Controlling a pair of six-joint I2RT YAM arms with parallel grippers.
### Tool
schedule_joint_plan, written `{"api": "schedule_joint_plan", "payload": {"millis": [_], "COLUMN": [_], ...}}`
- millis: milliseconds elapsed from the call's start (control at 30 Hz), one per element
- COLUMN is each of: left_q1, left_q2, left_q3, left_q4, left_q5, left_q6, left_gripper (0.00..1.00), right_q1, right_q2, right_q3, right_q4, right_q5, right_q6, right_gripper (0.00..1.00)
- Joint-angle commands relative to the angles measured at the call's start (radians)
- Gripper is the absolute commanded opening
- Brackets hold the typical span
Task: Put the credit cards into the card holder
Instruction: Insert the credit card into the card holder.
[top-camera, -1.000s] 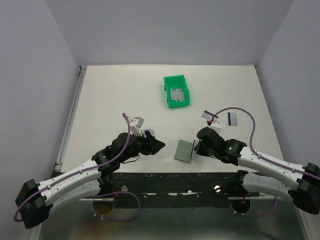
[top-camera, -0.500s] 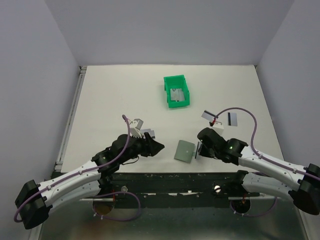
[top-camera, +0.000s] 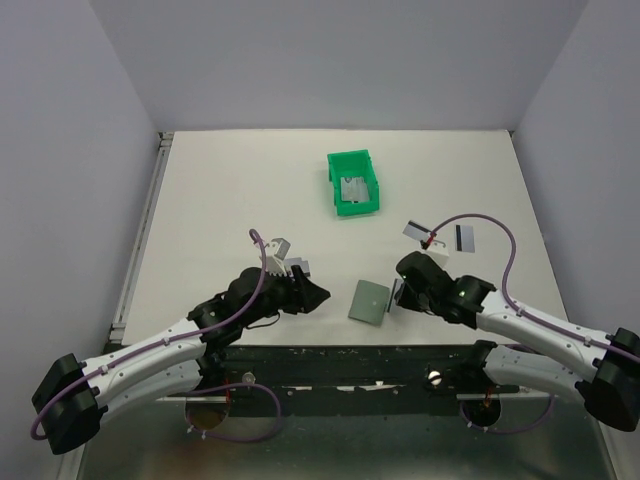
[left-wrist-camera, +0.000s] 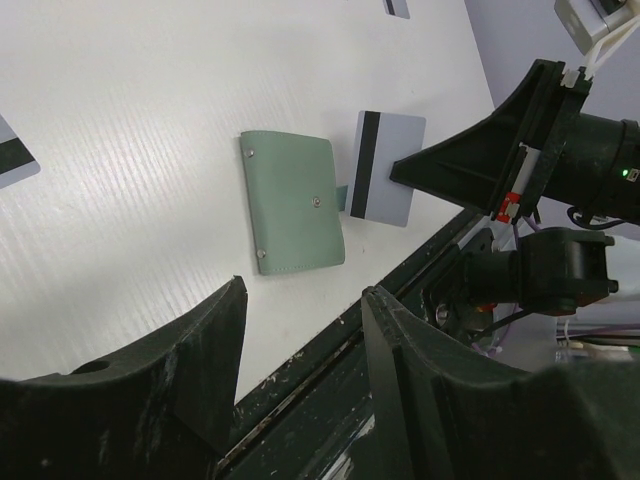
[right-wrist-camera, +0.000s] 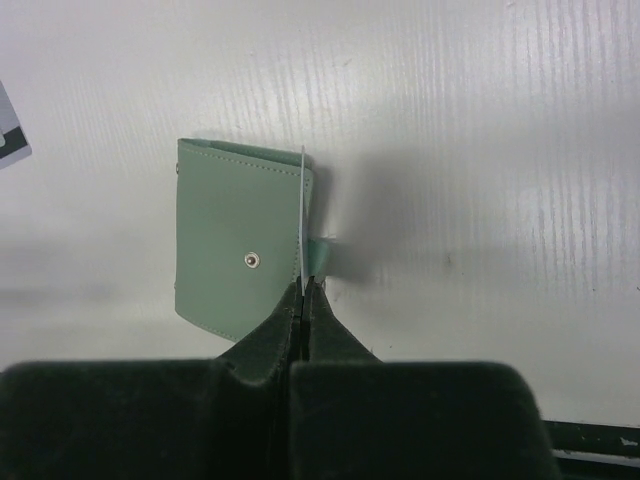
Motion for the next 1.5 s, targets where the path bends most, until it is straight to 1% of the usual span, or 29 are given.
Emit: {"api": "schedule_joint_plan", "payload": {"millis": [0, 267, 567, 833, 1200, 1467], "left_q1": [0.004, 0.004, 0.004, 0.004, 0.004, 0.004], "left_q2": [-0.005, -0.009, 0.0, 0.008, 0.02, 0.038], "left_q3": [-0.004, -0.01, -0.009, -0.013, -0.012, -0.01], "left_q4": [0.022, 0.021, 0.021, 0.022, 0.026, 0.036], "left_q5": [0.022, 0.021, 0.021, 0.019, 0.019, 0.022], "left_q6": [-0.005, -0.007, -0.005, -0.007, -0.005, -0.005], "left_gripper": [0.6, 0.6, 0.6, 0.6, 0.59, 0.6], "right_q1": [-0.026, -0.062, -0.11, -0.122, -0.138, -0.142], "right_q2": [0.021, 0.022, -0.026, -0.078, -0.097, -0.146], "right_q3": [-0.019, -0.056, -0.131, -0.166, -0.194, -0.208], "right_q4": [0.051, 0.073, 0.163, 0.205, 0.254, 0.269], "right_q5": [-0.022, -0.052, -0.107, -0.122, -0.147, -0.144], "right_q6": [0.016, 0.039, 0.055, 0.053, 0.054, 0.048], "right_gripper": [0.01, 0.0, 0.01, 0.0, 0.0, 0.0]}}
